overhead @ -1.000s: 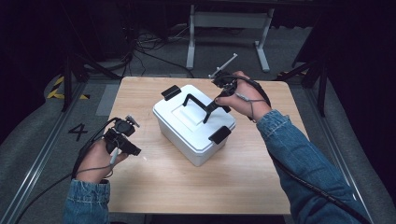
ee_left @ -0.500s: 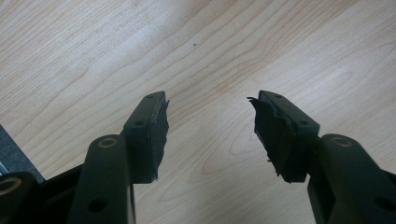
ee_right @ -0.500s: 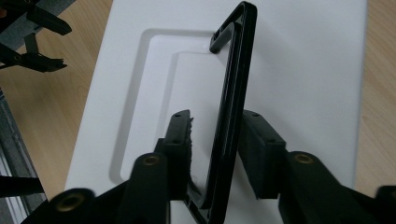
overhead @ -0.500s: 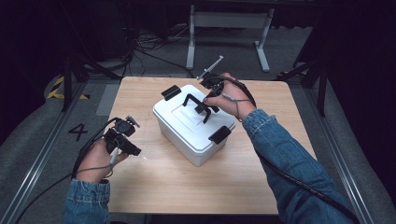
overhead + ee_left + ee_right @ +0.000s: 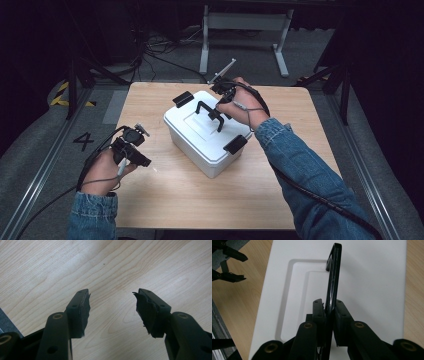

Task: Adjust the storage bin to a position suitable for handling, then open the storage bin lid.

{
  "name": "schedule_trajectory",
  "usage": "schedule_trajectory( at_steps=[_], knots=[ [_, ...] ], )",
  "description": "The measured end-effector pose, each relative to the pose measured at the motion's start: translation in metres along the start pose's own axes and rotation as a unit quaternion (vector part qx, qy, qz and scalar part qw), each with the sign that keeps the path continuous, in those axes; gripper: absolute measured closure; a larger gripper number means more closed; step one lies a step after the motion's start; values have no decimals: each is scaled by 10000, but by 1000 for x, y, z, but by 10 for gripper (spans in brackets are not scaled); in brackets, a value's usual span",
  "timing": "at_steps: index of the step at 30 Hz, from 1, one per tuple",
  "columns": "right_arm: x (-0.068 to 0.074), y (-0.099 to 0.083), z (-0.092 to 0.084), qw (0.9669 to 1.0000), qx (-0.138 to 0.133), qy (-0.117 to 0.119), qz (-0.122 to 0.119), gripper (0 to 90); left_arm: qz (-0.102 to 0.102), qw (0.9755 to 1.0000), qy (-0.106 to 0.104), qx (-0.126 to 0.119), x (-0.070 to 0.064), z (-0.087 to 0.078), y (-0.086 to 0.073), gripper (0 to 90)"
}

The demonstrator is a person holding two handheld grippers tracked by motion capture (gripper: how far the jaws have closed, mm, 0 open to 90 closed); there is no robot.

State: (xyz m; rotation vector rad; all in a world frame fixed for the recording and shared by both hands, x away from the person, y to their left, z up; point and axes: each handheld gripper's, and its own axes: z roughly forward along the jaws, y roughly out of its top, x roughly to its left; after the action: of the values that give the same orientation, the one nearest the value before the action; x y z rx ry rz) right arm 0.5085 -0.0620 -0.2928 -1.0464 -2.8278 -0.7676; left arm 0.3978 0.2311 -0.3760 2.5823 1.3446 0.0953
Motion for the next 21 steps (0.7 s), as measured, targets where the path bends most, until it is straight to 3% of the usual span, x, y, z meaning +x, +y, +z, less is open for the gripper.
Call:
schedule_trajectory(
  at_steps=[13, 21],
  knots=[
    [6, 1, -1, 9997, -84, -184, 155, 850, 78, 10000, -14, -25, 2, 2, 7, 442],
    [6, 5, -23, 9989, -372, -210, 208, 853, 153, 9999, -24, 6, 1, 4, 11, 441]
  ],
)
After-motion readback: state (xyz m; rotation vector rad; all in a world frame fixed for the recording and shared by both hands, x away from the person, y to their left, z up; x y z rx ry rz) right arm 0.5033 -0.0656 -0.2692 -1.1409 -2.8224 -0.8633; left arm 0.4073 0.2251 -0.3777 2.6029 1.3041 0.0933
